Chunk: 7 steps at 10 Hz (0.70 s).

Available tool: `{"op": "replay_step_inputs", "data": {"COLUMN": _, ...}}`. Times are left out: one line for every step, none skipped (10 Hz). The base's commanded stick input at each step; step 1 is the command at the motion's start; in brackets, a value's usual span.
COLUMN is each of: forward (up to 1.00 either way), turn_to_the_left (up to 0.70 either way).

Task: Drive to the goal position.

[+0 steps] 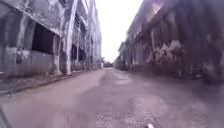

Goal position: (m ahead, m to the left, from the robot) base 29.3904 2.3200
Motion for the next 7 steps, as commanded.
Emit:
{"op": "replay_step_inputs", "data": {"forward": 1.0, "turn_to_the_left": 0.0}}
{"op": "replay_step_inputs", "data": {"forward": 1.0, "turn_to_the_left": 0.0}}
{"op": "replay_step_inputs", "data": {"forward": 1.0, "turn_to_the_left": 0.0}}
{"op": "replay_step_inputs", "data": {"forward": 1.0, "turn_to_the_left": 0.0}}
{"op": "replay_step_inputs", "data": {"forward": 1.0, "turn_to_the_left": 0.0}}
{"op": "replay_step_inputs", "data": {"forward": 1.0, "turn_to_the_left": 0.0}}
{"op": "replay_step_inputs", "data": {"forward": 1.0, "turn_to_the_left": 0.0}}
